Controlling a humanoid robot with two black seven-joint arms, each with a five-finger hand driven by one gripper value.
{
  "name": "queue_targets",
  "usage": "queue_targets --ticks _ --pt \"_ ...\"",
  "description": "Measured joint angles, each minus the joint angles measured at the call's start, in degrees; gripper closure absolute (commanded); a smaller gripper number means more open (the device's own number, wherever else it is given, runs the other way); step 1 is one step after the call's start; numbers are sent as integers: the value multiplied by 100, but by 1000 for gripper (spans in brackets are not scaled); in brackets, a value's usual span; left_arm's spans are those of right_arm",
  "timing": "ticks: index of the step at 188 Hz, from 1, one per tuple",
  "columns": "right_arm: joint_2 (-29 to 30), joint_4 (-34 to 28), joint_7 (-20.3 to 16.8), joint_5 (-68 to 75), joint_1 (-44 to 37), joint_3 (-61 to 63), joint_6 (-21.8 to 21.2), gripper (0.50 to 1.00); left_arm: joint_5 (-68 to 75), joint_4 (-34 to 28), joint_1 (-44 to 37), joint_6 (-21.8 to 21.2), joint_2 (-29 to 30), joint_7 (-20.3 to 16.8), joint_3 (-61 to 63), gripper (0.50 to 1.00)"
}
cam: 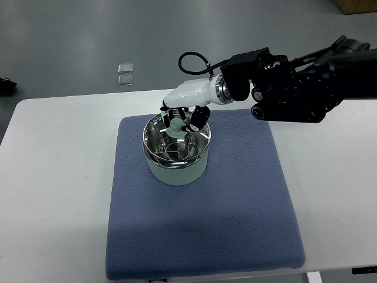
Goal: Open lid and place right of pot
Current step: 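Lift the glass lid off the saucepan and carry it beside the pot, then lower the lid onto the mat and open the right hand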
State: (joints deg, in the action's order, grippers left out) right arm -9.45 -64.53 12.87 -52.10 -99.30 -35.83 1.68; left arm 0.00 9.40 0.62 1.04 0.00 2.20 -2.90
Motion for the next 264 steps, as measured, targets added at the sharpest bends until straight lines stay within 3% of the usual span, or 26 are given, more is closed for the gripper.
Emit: queue_targets --ticks 71,147,264 --pt "-978 -621 24 -8 -488 7 -27 1000 0 0 -1 0 0 1 0 500" --pt "-2371 -1061 35 -660 -155 -3 -50 1000 0 0 0 1 0 0 0 500" --pt "-2465 -1011 23 -1059 1336 114 519 1000 0 0 0 0 0 -1 0 500"
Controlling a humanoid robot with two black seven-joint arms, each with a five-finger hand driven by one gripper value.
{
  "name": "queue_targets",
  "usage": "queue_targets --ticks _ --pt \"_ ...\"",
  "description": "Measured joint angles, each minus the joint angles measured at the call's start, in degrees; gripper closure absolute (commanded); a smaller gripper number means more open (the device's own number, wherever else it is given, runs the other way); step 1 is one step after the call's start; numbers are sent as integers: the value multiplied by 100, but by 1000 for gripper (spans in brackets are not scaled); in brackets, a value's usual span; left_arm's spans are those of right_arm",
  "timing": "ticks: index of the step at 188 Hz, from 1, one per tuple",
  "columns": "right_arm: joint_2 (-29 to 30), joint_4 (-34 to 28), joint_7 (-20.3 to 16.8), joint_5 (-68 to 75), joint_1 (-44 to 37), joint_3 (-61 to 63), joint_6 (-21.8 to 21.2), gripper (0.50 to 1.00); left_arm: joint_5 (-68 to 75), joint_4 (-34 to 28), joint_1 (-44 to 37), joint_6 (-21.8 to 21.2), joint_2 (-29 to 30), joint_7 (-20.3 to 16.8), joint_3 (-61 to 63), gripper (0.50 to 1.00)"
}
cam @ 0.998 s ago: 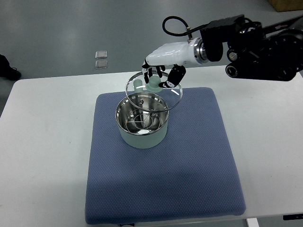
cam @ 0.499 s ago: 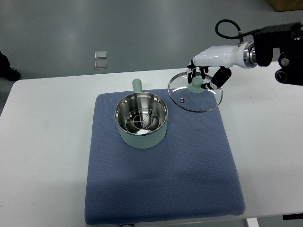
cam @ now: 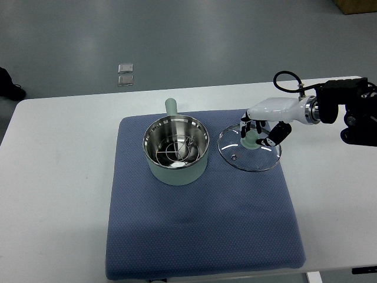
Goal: Open lid and place right of pot
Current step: 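Lower the lid onto the mat and open the right hand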
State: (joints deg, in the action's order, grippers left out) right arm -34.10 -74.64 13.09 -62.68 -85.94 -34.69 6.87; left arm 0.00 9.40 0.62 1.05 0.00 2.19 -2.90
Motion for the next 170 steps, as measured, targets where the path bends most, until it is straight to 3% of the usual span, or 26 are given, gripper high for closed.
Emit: queue_targets --ticks 53,112,129,152,161,170 --pt "306 248 -16 -42 516 239 316 1000 0 0 0 0 0 0 0 500" --pt "515 353 -37 -42 719 349 363 1000 0 0 -1 0 0 0 0 500" --pt "518 368 -37 -42 726 369 364 738 0 0 -1 0 0 0 0 500" --pt "509 371 -33 -42 747 422 365 705 0 0 0 0 0 0 0 500" --pt "489 371 -26 -41 747 438 363 658 0 0 0 0 0 0 0 500" --pt "462 371 -20 -35 747 461 352 658 0 0 -1 0 0 0 0 500"
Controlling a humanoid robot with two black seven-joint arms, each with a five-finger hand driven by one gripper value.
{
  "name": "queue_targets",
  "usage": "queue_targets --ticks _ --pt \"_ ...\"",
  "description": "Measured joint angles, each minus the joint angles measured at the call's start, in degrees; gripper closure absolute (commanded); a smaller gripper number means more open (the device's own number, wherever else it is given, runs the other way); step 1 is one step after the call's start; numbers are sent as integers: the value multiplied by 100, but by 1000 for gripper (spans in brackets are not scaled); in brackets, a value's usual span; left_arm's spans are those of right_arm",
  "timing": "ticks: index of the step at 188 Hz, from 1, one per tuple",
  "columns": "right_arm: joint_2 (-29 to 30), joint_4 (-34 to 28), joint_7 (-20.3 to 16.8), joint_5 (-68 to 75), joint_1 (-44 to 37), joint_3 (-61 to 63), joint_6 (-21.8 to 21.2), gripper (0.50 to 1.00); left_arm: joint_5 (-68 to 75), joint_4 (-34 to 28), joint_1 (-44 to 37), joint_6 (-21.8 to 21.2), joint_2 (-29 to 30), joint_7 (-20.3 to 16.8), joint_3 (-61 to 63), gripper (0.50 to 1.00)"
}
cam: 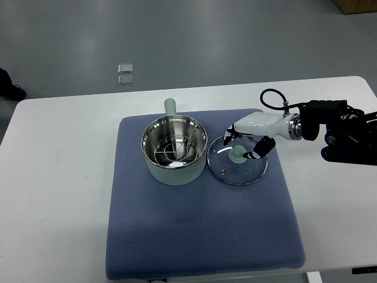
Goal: Open lid and place right of pot
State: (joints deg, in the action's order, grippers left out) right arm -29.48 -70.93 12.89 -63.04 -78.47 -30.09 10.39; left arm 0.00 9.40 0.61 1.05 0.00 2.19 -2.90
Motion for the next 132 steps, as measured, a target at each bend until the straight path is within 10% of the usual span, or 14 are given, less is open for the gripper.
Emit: queue_targets --ticks 10,67,132 --pt "-22 0 8 6 0 29 -10 591 0 0 0 0 0 0 0 500" --pt "-590 1 55 43 13 646 -214 591 0 0 0 -1 0 2 0 500" --pt "-1287 386 42 106 1747 4354 -1825 601 0 0 0 -1 0 2 0 500"
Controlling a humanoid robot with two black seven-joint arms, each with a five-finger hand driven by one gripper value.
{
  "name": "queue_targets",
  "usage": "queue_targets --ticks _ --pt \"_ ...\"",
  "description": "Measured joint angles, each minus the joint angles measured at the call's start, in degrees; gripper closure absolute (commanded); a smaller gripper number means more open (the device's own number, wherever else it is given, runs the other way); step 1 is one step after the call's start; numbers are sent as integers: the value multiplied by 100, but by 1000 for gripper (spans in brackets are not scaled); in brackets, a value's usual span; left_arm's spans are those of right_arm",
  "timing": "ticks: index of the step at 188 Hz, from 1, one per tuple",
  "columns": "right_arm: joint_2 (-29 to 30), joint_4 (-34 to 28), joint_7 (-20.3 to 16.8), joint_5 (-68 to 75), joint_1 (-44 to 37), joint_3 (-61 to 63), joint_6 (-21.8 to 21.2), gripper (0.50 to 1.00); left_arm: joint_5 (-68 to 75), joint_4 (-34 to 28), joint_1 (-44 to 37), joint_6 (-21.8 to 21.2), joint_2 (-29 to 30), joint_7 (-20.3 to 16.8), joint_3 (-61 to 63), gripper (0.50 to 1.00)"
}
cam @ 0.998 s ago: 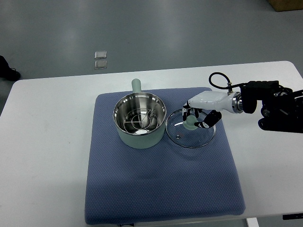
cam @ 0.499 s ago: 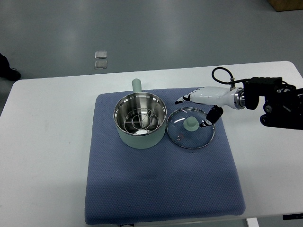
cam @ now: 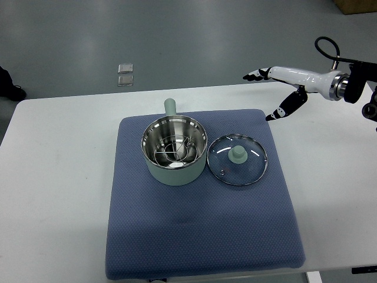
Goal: Open lid and place right of pot
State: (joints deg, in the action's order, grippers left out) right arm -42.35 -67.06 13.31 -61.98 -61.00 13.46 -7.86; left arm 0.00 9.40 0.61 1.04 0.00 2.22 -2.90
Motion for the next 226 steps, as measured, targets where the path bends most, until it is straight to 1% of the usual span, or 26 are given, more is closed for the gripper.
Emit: queue_targets --ticks 14,34,64,85,111,135,154,156,163,185,206,226 --pt "84 140 -18 5 417 856 -287 607 0 0 0 0 0 -1 0 500" --pt "507 327 -57 66 1103 2141 -430 615 0 0 1 0 0 -1 0 500" --pt "1253 573 -185 396 1905 3709 -486 617 0 0 0 0 0 0 0 500" --pt "1905 647 -482 819 2414 4680 -474 617 0 0 1 0 0 -2 0 500" --pt "2680 725 -735 1101 2964 5706 -483 615 0 0 0 0 0 -3 0 500" --pt "3255 813 -880 1153 3366 6388 -539 611 0 0 0 0 0 -2 0 500" --pt "3637 923 -949 1161 3644 6843 -782 609 0 0 0 0 0 -2 0 500" --pt "3676 934 -955 1162 3675 6890 -817 601 0 0 0 0 0 -2 0 500" --pt "3745 951 -963 1161 3736 6980 -892 589 0 0 0 0 0 -3 0 500" --pt "3976 1002 -970 1160 3946 7214 -1122 581 0 0 0 0 0 -2 0 500" --pt "4166 1089 -937 1154 4113 7348 -1167 572 0 0 0 0 0 -2 0 500" --pt "4227 1181 -886 1153 4230 7396 -1144 572 0 0 0 1 0 -2 0 500"
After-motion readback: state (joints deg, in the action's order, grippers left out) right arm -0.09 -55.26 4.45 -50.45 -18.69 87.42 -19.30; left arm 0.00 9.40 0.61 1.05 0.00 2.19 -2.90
